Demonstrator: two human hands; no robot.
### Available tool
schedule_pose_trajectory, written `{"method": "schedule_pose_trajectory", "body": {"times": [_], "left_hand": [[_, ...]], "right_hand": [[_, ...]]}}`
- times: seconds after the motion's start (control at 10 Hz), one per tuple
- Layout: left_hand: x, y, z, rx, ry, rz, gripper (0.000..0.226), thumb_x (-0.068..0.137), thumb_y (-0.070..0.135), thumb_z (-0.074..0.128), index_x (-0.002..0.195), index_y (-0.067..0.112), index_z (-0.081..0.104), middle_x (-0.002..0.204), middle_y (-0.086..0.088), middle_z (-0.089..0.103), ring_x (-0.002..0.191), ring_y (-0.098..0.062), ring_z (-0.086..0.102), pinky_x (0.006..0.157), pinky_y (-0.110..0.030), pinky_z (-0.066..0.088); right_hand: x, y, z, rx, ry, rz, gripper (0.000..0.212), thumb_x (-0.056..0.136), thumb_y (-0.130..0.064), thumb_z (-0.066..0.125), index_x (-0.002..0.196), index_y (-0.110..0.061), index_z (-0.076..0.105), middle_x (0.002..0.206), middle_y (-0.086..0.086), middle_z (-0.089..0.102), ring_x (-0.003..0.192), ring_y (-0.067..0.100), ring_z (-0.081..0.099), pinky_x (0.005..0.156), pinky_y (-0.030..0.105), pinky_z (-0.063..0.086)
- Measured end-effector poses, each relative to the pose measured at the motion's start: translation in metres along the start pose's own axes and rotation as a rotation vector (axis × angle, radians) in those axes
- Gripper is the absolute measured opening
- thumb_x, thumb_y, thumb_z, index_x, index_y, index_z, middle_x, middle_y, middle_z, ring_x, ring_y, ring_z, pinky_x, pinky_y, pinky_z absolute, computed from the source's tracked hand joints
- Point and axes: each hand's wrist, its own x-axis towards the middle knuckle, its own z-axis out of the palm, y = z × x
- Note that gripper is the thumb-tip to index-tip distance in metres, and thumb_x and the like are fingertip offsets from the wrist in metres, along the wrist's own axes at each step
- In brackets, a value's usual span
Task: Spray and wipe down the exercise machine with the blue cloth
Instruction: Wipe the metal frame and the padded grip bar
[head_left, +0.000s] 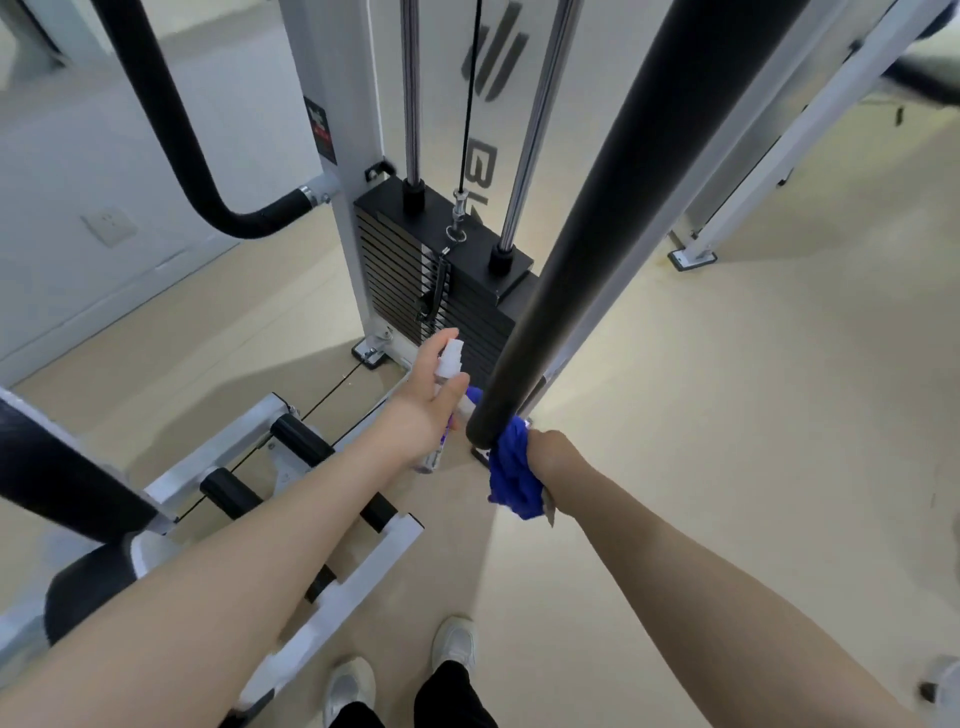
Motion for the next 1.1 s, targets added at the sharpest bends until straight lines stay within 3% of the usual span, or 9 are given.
{"method": "schedule_pose_trajectory", "body": {"times": [0.1,0.3,0.4,0.5,0.7,0.8,0.9,1.0,1.1], "left_hand": [[0.004,0.022,-0.031,-0.036,0.123,0.063,0.049,0.100,0.030,0.034,0.141,0.044,0.012,0.089,-0.014,0.055,0.069,-0.026,0.058,0.065,-0.037,0.057],[-0.001,0.050,-0.078,0.039,0.220,0.183,0.046,0.100,0.030,0.032,0.141,0.046,0.018,0.078,-0.009,0.059,0.065,-0.017,0.057,0.053,-0.018,0.046],[0.002,0.047,-0.095,0.067,0.228,0.207,0.042,0.100,0.029,0.033,0.139,0.044,0.025,0.076,-0.016,0.060,0.057,-0.017,0.054,0.053,-0.022,0.044],[0.008,0.038,-0.121,0.071,0.224,0.211,0.039,0.099,0.028,0.034,0.135,0.045,0.029,0.081,-0.018,0.061,0.061,-0.022,0.057,0.059,-0.029,0.046],[0.015,0.024,-0.164,0.118,0.198,0.244,0.043,0.092,0.030,0.051,0.131,0.044,0.036,0.070,-0.006,0.060,0.055,-0.016,0.055,0.061,-0.030,0.048],[0.017,0.024,-0.194,0.162,0.217,0.265,0.045,0.091,0.027,0.052,0.128,0.048,0.036,0.063,-0.005,0.058,0.055,-0.021,0.055,0.058,-0.029,0.046],[0.019,0.033,-0.226,0.198,0.242,0.312,0.043,0.092,0.027,0.050,0.129,0.045,0.036,0.062,-0.001,0.056,0.056,-0.022,0.056,0.062,-0.034,0.049],[0.021,0.049,-0.255,0.224,0.302,0.359,0.042,0.093,0.029,0.049,0.128,0.046,0.034,0.065,-0.007,0.059,0.057,-0.028,0.058,0.060,-0.041,0.053],[0.027,0.071,-0.284,0.186,0.378,0.392,0.046,0.093,0.025,0.048,0.132,0.045,0.032,0.070,-0.008,0.055,0.059,-0.027,0.056,0.051,-0.038,0.052]], "right_hand": [[-0.014,-0.019,-0.002,0.182,-0.008,0.006,0.036,0.099,-0.011,0.028,0.065,-0.022,0.033,0.069,-0.003,0.035,0.060,0.006,0.034,0.060,0.017,0.033],[-0.052,-0.028,0.015,0.255,-0.096,0.126,0.028,0.098,-0.015,0.028,0.076,-0.017,0.045,0.081,0.003,0.050,0.069,0.016,0.051,0.063,0.026,0.045],[-0.057,-0.026,0.033,0.386,-0.123,0.064,0.042,0.100,-0.037,0.029,0.071,-0.011,0.044,0.072,0.007,0.050,0.066,0.017,0.054,0.054,0.024,0.044],[-0.067,-0.031,0.058,0.638,-0.122,0.234,0.076,0.061,-0.082,0.056,0.079,-0.009,0.048,0.075,-0.001,0.054,0.076,0.021,0.061,0.048,0.025,0.045],[-0.094,-0.087,0.096,0.904,-0.279,0.324,0.029,0.095,-0.031,0.043,0.108,-0.012,0.060,0.098,0.015,0.068,0.070,0.032,0.067,0.062,0.038,0.052],[-0.104,-0.142,0.108,0.943,-0.377,0.129,0.062,0.089,-0.066,0.035,0.115,-0.017,0.062,0.113,0.014,0.066,0.086,0.031,0.064,0.074,0.040,0.053],[-0.119,-0.190,0.114,0.764,-0.391,-0.108,0.062,0.078,-0.066,0.056,0.114,-0.015,0.064,0.114,0.015,0.067,0.097,0.032,0.064,0.097,0.047,0.046],[-0.132,-0.224,0.113,0.407,-0.235,-0.374,0.024,0.087,-0.033,0.063,0.105,-0.017,0.062,0.095,0.006,0.070,0.084,0.021,0.065,0.081,0.033,0.053],[-0.149,-0.262,0.112,-0.019,0.060,-0.696,0.027,0.093,-0.030,0.052,0.117,-0.018,0.052,0.104,0.003,0.062,0.094,0.021,0.059,0.084,0.038,0.051]]}}
